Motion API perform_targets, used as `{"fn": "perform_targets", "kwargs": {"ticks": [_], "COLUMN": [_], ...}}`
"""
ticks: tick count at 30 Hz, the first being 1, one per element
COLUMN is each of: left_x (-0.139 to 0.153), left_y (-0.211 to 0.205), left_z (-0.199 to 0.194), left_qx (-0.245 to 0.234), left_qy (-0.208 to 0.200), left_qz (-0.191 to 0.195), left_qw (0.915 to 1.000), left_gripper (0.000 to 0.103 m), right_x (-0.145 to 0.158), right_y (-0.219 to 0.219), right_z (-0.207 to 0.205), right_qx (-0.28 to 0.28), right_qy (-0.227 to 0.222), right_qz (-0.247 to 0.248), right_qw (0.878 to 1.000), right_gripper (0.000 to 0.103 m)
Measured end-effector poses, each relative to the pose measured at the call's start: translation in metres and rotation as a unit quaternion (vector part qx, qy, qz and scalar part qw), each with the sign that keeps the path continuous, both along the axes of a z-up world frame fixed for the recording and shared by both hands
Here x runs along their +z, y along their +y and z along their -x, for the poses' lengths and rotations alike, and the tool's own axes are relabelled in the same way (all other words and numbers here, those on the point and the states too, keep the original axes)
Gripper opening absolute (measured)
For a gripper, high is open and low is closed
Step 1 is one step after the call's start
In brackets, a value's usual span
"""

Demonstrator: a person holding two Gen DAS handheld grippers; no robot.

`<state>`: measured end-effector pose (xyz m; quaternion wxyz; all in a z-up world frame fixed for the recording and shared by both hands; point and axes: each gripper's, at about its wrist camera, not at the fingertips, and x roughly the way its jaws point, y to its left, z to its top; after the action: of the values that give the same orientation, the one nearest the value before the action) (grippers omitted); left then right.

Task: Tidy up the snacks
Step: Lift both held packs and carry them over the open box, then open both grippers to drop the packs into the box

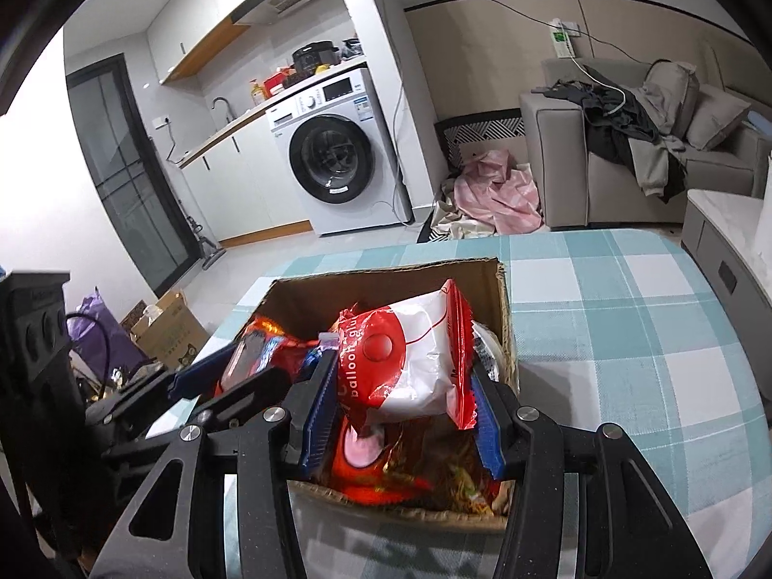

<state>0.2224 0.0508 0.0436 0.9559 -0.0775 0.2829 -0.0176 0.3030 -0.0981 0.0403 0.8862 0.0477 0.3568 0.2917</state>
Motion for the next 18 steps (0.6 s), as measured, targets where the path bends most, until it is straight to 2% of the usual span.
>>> {"fn": "perform_targets", "kwargs": {"ticks": [5, 11, 18], "left_x": [-0.005, -0.008, -0.007], "left_y": [-0.002, -0.003, -0.002], "left_z": [-0.005, -0.010, -0.009], "left_qx": [0.001, -0.003, -0.005], "left_qy": [0.000, 0.006, 0.005], "left_qz": [-0.011, -0.004, 0.001], "left_qw": [0.9999, 1.0000, 1.0000], "left_gripper": [0.045, 0.045, 0.046], "right_x": [-0.004, -0.002, 0.000], "right_y": [0.004, 0.007, -0.004], "right_z": [-0.008, -0.011, -0.005], "right_qx": [-0.005, -0.003, 0.000], "right_qy": [0.003, 0.006, -0.006], "right_qz": [0.002, 0.008, 0.006], "right_qw": [1.000, 1.000, 1.000], "right_gripper": [0.051, 0.054, 0.066]}}
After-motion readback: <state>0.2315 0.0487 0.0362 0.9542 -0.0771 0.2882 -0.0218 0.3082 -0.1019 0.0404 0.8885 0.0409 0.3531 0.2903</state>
